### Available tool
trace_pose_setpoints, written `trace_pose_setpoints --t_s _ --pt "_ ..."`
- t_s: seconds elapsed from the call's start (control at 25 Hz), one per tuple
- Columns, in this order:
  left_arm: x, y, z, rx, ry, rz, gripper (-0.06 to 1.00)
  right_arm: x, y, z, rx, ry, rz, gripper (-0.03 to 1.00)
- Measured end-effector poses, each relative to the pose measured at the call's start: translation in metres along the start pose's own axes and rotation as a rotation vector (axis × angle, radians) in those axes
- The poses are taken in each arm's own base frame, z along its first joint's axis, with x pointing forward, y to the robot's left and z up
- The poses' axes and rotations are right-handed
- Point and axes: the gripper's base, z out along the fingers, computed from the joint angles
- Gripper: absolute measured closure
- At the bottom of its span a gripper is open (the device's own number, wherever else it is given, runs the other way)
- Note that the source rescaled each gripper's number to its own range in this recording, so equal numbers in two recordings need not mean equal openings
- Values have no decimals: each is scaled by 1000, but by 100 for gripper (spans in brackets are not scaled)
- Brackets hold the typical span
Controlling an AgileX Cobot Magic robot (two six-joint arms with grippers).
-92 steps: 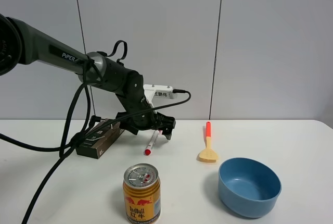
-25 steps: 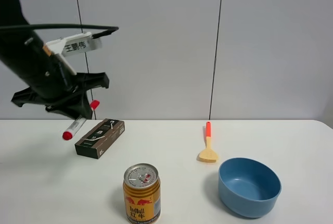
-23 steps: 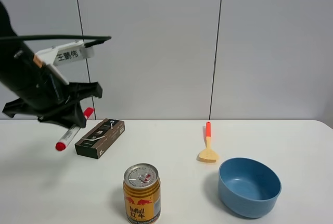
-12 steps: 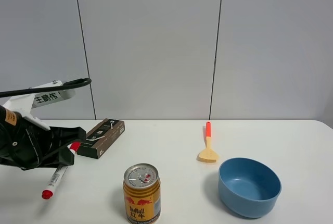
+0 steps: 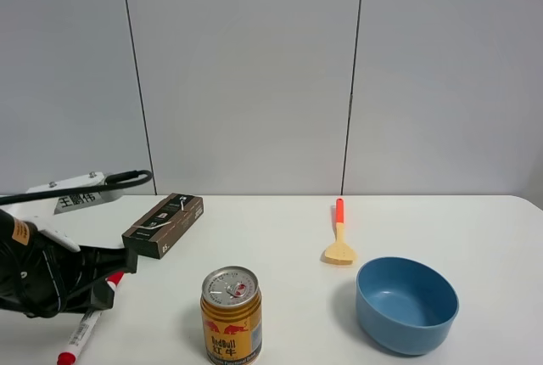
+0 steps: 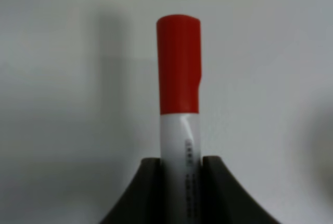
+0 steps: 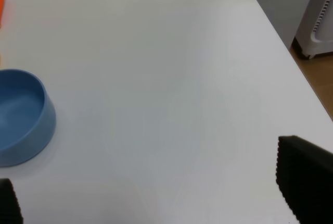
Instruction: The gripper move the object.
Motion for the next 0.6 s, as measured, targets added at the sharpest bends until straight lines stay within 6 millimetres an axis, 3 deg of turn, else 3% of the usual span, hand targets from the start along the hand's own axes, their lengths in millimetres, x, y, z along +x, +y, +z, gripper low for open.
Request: trace_pose_setpoints --t_s 0.28,0.6 --pt "7 4 17 -10 24 37 94 0 0 0 0 0 0 -3" --pt "7 3 18 3 10 99 94 0 0 0 0 0 0 -3"
